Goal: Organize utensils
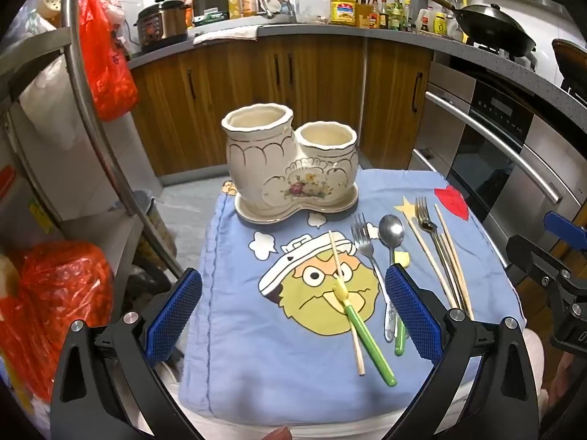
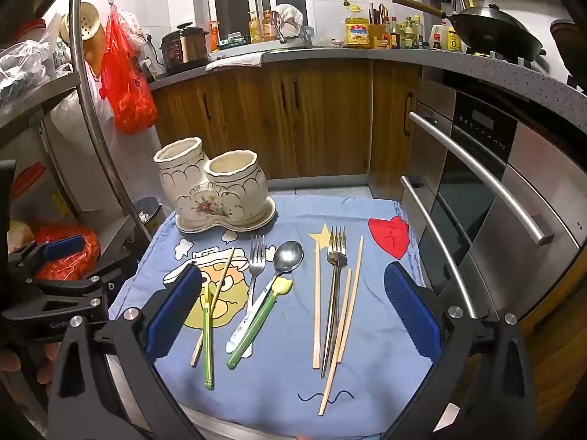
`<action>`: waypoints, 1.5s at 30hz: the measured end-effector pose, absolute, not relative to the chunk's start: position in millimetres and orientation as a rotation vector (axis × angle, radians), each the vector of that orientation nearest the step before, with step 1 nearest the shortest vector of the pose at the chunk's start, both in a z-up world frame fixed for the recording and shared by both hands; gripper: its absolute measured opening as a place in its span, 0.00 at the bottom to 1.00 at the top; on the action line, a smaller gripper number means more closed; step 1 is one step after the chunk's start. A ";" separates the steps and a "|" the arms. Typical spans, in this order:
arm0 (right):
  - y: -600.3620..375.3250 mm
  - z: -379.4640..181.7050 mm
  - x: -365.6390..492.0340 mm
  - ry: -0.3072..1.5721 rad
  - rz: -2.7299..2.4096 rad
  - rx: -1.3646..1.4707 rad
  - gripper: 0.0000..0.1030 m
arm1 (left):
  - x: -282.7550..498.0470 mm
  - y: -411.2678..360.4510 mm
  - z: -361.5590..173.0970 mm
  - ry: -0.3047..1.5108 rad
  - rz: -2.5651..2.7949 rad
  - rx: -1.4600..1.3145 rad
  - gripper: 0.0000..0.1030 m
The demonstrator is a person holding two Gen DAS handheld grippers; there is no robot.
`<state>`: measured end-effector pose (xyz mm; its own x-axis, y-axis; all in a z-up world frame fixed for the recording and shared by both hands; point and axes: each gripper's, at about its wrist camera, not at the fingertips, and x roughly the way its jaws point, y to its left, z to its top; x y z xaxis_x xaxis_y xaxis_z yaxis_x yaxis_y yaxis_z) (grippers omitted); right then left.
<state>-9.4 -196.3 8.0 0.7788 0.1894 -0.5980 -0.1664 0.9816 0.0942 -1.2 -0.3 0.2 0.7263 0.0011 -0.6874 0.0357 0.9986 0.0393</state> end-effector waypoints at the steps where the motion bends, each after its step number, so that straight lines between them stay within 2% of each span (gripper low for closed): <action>1: -196.2 8.1 -9.6 0.648 0.193 0.037 0.95 | -1.4 0.2 0.4 0.758 -0.019 0.050 0.97; 45: -196.7 9.6 -9.2 0.647 0.192 0.037 0.95 | 3.5 0.6 -2.3 0.766 -0.024 0.052 0.97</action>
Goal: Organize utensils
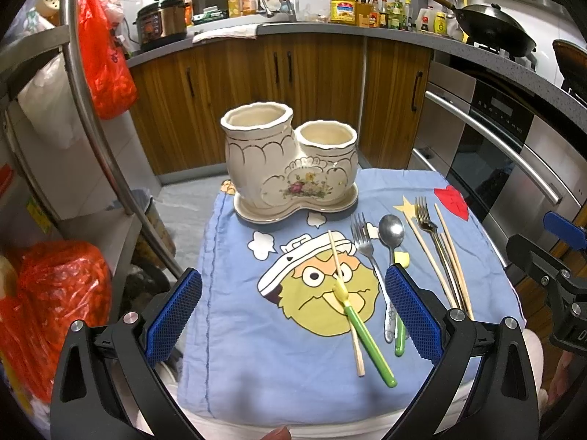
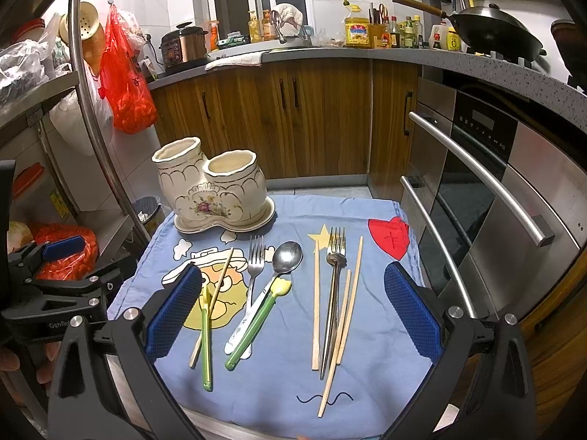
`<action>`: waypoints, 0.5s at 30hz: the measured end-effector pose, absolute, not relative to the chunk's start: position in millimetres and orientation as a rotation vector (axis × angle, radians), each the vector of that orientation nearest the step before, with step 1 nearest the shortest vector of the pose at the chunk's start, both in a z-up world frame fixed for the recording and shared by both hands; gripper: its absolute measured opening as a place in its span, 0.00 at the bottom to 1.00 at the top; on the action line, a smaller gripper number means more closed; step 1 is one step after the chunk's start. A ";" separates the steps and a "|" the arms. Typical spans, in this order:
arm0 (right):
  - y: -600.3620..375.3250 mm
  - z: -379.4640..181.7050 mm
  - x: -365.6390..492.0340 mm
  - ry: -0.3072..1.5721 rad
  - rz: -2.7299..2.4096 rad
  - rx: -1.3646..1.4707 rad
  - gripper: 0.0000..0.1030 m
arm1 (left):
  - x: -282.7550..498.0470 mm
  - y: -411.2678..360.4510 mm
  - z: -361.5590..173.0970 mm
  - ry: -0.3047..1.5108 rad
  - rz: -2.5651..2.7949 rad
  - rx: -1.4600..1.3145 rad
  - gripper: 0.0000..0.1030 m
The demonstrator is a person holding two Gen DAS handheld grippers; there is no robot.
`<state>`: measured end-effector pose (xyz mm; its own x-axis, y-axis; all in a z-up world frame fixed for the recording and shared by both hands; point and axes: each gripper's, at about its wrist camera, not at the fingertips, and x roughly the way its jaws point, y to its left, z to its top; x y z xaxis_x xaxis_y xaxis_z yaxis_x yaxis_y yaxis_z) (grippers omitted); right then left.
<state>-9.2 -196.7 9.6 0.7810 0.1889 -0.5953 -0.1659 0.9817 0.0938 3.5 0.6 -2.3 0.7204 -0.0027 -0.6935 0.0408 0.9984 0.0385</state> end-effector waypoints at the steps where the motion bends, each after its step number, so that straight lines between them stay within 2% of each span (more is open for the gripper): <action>1: -197.1 9.6 -9.2 0.649 0.192 0.039 0.95 | 3.4 0.6 -2.3 0.766 -0.025 0.053 0.97; 15: -199.6 5.5 -5.5 0.652 0.187 0.040 0.95 | 5.3 0.4 -4.4 0.773 -0.025 0.058 0.97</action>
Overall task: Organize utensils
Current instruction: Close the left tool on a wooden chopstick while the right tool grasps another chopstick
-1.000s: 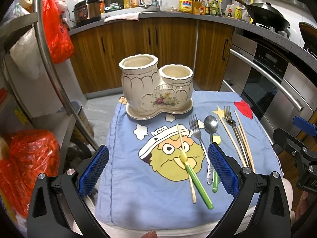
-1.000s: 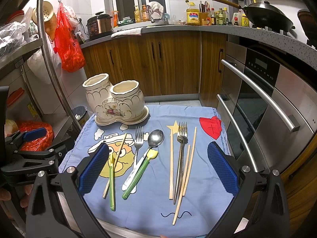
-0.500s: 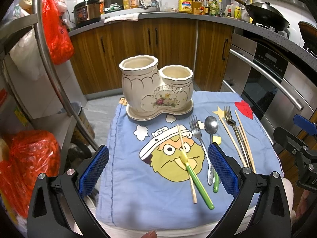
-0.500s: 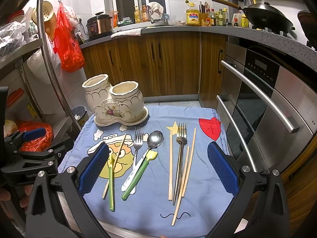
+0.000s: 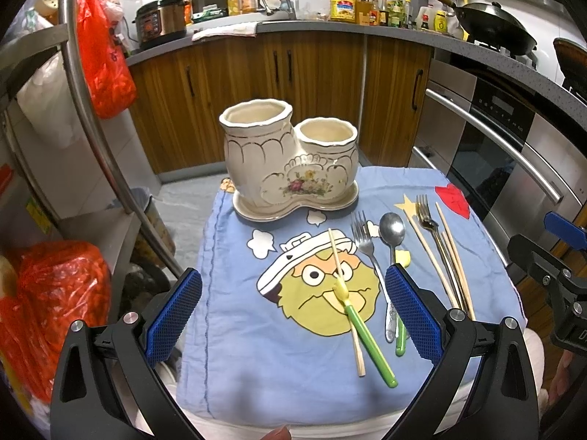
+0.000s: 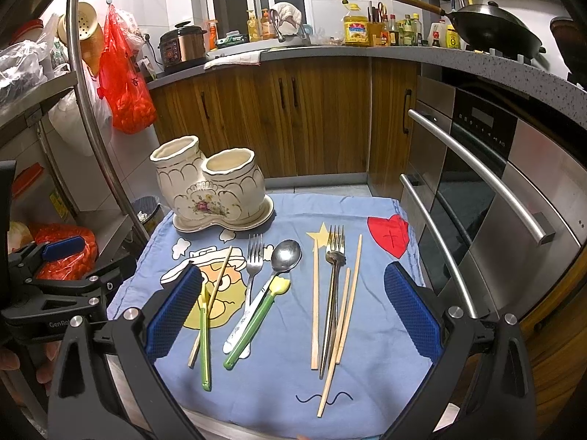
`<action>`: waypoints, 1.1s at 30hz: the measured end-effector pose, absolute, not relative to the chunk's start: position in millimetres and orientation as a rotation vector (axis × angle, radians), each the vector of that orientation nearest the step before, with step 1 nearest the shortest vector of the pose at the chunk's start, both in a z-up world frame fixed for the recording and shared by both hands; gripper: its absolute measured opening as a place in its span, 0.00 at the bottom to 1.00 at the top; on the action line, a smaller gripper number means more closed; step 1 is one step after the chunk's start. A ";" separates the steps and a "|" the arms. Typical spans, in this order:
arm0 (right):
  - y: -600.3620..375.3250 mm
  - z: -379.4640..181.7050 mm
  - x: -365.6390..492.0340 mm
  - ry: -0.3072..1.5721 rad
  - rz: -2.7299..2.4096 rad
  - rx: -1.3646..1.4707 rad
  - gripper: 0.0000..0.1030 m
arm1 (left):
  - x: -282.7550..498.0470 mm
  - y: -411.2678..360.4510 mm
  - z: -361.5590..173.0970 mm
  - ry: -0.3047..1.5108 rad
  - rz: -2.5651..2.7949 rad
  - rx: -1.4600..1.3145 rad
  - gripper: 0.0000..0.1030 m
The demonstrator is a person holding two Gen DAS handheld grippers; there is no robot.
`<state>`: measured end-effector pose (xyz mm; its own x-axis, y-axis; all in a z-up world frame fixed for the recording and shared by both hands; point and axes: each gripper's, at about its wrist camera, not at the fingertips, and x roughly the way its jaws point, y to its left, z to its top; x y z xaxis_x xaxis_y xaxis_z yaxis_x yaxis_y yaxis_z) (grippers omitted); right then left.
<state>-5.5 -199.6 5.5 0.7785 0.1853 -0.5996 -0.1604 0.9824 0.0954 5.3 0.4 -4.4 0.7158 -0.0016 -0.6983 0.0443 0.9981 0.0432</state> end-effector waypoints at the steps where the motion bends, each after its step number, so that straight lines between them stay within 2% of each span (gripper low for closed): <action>1: -199.8 4.1 -4.5 0.654 0.185 0.040 0.95 | 6.1 0.5 -5.1 0.774 -0.026 0.060 0.97; 12: -204.3 -20.8 17.2 0.668 0.124 0.039 0.95 | 23.0 -4.3 -25.1 0.792 -0.044 0.103 0.96; 21: -241.1 -56.9 49.4 0.647 0.036 -0.027 0.95 | 46.3 -12.7 -65.2 0.766 -0.130 0.194 0.96; 32: -265.4 -97.9 88.4 0.866 0.090 0.048 0.95 | 72.2 -3.4 -93.6 0.853 -0.188 0.139 0.96; 33: -265.6 -98.3 91.8 0.873 0.090 0.055 0.90 | 74.0 -0.7 -93.6 0.852 -0.182 0.132 0.95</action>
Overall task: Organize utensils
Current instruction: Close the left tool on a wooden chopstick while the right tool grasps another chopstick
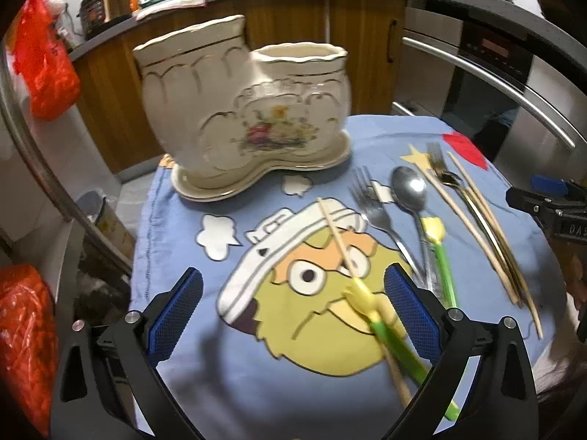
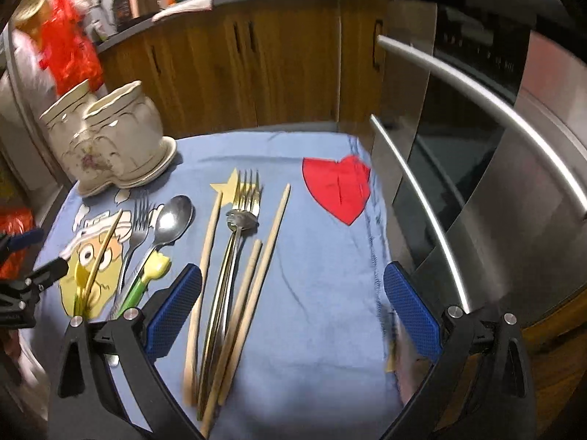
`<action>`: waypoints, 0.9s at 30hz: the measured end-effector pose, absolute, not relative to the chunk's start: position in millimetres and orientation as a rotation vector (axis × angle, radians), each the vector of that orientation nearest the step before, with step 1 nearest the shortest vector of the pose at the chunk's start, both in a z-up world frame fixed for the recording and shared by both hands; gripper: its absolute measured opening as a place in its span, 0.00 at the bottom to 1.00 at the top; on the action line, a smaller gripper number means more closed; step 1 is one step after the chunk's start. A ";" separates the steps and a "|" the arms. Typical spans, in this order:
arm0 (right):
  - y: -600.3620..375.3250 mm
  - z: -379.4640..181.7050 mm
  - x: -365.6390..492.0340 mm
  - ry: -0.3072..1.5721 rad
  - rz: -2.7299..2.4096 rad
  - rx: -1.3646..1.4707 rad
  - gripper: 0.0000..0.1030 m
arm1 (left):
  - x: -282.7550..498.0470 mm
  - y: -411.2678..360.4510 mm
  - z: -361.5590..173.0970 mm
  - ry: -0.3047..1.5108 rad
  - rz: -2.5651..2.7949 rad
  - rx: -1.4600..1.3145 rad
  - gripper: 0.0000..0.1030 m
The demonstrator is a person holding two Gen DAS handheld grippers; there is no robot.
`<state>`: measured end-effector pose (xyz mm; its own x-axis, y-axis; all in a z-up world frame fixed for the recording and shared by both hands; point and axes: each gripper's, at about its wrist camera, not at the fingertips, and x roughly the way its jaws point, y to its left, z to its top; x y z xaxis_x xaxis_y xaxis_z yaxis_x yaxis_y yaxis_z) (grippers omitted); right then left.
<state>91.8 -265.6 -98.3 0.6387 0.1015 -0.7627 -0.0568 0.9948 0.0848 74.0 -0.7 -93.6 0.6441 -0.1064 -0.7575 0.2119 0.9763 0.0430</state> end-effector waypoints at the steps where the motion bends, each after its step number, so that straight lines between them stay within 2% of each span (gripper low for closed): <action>1: -264.7 -99.5 96.1 0.880 0.090 0.050 0.85 | 76.2 1.8 -92.7 0.846 -0.177 0.118 0.95; 2: -262.8 -100.4 100.3 0.884 0.086 0.037 0.83 | 78.5 4.2 -92.7 0.851 -0.176 0.110 0.95; 4: -259.4 -101.9 108.0 0.893 0.091 0.021 0.68 | 86.5 3.2 -95.4 0.875 -0.175 0.115 0.92; 5: -258.5 -102.6 111.2 0.900 0.097 0.022 0.66 | 92.7 0.6 -98.1 0.892 -0.176 0.129 0.91; 7: -255.9 -105.5 120.6 0.928 0.126 0.044 0.56 | 100.4 -3.5 -100.6 0.906 -0.188 0.134 0.81; 8: -254.2 -106.8 124.6 0.938 0.132 0.042 0.53 | 105.0 -7.2 -102.5 0.922 -0.200 0.133 0.75; 10: -250.3 -108.0 129.9 0.939 0.133 0.021 0.51 | 113.3 -14.6 -106.0 0.943 -0.226 0.119 0.71; 11: -248.7 -108.2 132.3 0.940 0.132 0.011 0.50 | 116.2 -16.7 -107.9 0.951 -0.235 0.114 0.66; 13: -248.0 -109.1 136.6 0.945 0.134 0.006 0.39 | 123.0 -24.1 -111.6 0.961 -0.251 0.117 0.57; 15: -248.3 -111.0 140.8 0.953 0.135 0.009 0.35 | 126.2 -30.7 -115.6 0.966 -0.254 0.127 0.46; 17: -248.9 -112.7 142.8 0.961 0.135 0.010 0.31 | 128.2 -38.5 -120.2 0.969 -0.266 0.140 0.40; 22: -244.4 -117.2 148.4 0.980 0.145 -0.014 0.25 | 127.4 -46.6 -123.2 0.944 -0.255 0.185 0.36; 27: -243.7 -119.4 149.7 0.984 0.148 -0.019 0.23 | 124.2 -47.5 -123.6 0.929 -0.256 0.192 0.31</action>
